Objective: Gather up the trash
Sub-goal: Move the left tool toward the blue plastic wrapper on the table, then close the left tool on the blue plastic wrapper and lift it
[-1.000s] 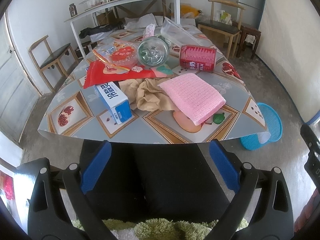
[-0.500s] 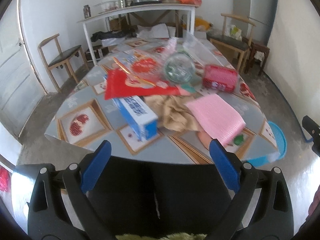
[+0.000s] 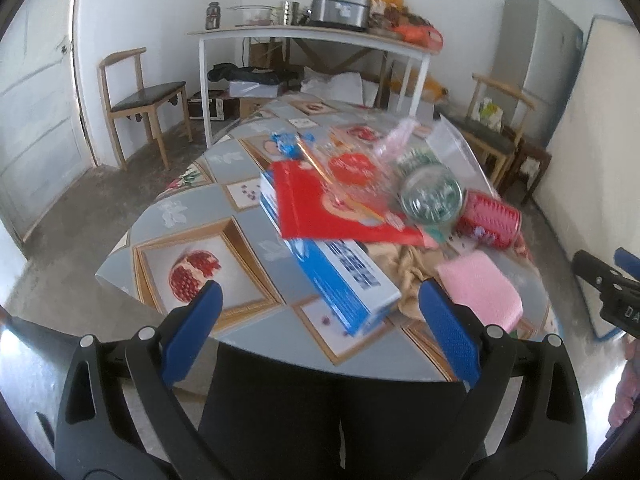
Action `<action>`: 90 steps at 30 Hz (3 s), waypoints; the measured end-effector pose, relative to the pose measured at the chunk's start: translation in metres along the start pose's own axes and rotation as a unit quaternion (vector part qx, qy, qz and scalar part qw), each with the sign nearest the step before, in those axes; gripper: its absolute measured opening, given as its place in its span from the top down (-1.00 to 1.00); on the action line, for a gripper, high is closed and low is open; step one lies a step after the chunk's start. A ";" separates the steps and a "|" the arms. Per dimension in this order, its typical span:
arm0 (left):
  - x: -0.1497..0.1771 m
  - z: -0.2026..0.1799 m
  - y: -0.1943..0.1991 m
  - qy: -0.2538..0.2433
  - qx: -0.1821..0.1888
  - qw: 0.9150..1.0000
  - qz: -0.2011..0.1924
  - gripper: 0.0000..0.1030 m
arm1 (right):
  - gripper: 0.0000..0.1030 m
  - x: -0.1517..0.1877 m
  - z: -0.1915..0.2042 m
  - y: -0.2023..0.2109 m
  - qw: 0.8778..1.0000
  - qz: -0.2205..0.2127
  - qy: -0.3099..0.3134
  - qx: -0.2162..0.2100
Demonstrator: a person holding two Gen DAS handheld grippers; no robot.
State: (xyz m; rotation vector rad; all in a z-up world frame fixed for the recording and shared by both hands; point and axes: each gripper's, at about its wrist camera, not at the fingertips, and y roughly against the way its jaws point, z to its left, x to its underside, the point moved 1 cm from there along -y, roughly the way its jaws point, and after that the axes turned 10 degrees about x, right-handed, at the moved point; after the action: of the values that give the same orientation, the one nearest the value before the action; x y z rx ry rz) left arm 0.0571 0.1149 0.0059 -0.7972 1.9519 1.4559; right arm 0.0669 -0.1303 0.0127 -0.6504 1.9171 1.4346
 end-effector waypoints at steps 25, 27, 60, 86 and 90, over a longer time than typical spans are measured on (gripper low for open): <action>-0.032 0.049 -0.018 0.025 0.065 0.997 -0.029 -0.84 | -0.88 -0.048 0.063 -0.015 0.997 0.043 0.048 -0.043; -0.034 0.050 -0.019 0.026 0.066 0.997 -0.028 -0.84 | -0.88 -0.048 0.063 -0.017 0.996 0.051 0.049 -0.045; -0.124 0.088 -0.046 0.032 0.136 0.989 -0.050 -0.83 | -0.88 -0.054 0.047 -0.032 0.996 -0.042 0.028 -0.075; -0.203 0.124 -0.300 0.095 0.081 0.967 0.223 0.46 | -0.73 -0.113 -0.048 -0.124 0.982 0.029 -0.125 -0.140; -0.205 0.126 -0.296 0.098 0.081 0.970 0.207 0.66 | -0.49 -0.114 -0.054 -0.171 0.952 0.110 -0.189 -0.213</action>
State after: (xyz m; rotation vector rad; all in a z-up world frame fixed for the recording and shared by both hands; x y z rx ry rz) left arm 0.4250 0.1938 -0.0577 -0.4931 2.4643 1.4613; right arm 0.2544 -0.2291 -0.0012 -0.3175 1.4238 1.9806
